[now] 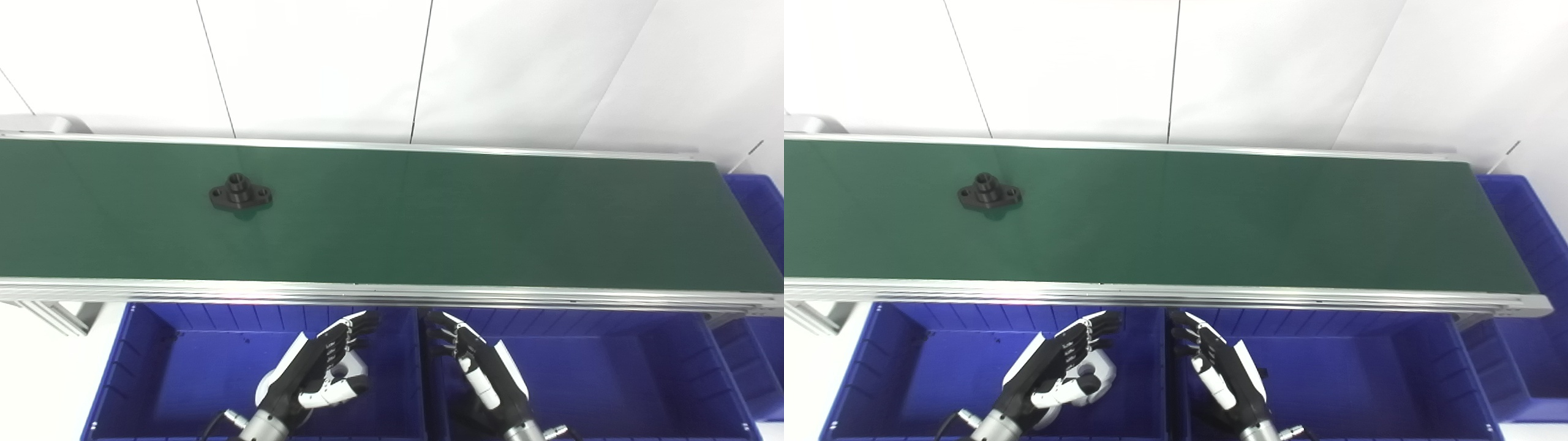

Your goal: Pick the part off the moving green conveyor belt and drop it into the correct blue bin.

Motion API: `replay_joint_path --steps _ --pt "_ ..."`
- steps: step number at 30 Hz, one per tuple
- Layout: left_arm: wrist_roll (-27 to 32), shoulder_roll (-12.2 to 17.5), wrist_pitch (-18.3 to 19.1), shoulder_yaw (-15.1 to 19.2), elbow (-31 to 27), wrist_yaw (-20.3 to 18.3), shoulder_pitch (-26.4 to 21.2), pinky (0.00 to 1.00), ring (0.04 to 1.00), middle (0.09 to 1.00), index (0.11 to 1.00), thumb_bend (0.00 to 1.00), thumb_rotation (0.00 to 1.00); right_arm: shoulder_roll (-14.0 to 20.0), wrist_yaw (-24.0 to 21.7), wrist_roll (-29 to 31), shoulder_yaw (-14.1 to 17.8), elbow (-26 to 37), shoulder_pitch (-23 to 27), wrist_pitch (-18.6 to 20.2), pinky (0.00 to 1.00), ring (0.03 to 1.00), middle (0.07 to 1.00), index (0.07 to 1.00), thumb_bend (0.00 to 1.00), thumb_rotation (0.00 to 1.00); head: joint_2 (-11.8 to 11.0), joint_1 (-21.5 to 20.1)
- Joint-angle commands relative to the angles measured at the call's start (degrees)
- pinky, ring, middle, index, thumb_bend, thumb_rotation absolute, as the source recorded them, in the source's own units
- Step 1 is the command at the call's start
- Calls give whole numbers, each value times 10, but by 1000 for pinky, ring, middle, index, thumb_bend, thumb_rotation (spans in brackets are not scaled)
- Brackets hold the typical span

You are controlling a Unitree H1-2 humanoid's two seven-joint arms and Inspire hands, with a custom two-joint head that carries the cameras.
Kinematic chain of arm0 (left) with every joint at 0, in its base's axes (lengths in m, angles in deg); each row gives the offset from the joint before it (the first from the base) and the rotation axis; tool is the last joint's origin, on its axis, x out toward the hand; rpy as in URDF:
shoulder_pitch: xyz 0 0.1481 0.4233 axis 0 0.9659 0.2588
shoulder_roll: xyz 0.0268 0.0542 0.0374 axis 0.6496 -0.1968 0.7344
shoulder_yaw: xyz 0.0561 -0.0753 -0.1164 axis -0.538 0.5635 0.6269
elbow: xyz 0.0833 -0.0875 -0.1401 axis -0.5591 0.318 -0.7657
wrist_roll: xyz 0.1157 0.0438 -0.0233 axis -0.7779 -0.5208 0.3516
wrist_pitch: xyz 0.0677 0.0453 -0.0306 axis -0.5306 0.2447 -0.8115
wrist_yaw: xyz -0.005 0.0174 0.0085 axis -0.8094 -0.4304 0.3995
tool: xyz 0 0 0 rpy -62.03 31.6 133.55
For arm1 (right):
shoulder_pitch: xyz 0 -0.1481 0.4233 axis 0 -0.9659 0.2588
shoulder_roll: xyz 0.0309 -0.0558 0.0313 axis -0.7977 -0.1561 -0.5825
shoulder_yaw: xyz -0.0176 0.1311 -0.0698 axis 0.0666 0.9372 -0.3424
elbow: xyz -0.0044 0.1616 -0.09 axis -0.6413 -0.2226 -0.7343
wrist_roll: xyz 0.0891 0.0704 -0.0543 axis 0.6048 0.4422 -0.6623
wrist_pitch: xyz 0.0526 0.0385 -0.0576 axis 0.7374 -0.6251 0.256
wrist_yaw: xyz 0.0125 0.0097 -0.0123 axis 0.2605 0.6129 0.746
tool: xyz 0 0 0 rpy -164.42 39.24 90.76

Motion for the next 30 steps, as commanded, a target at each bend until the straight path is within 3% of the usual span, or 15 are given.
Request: replay_joint_path --steps 1,12,23,26,30 --pt "-1 -7 -17 1 -5 5 -7 816 882 864 812 825 573 3 -1 4 5 0 6 -28 756 833 893 832 872 971 -1 2" --pt "-11 -16 -28 1 22 10 -15 809 874 855 803 861 554 12 4 -3 3 -10 10 -28 733 819 876 825 879 988 -23 14" --pt "-14 -23 -27 0 26 12 -19 791 858 851 807 840 530 18 1 0 6 -15 14 -28 720 804 861 830 870 961 -22 19" --pt "-14 -24 -19 0 24 12 -18 791 861 853 805 858 534 25 6 -5 3 19 4 -28 713 805 872 828 843 956 -23 20" --pt "-14 -25 -18 -1 25 11 -19 798 868 857 805 864 533 37 9 -7 3 86 -10 -28 702 806 872 812 848 812 -25 19"
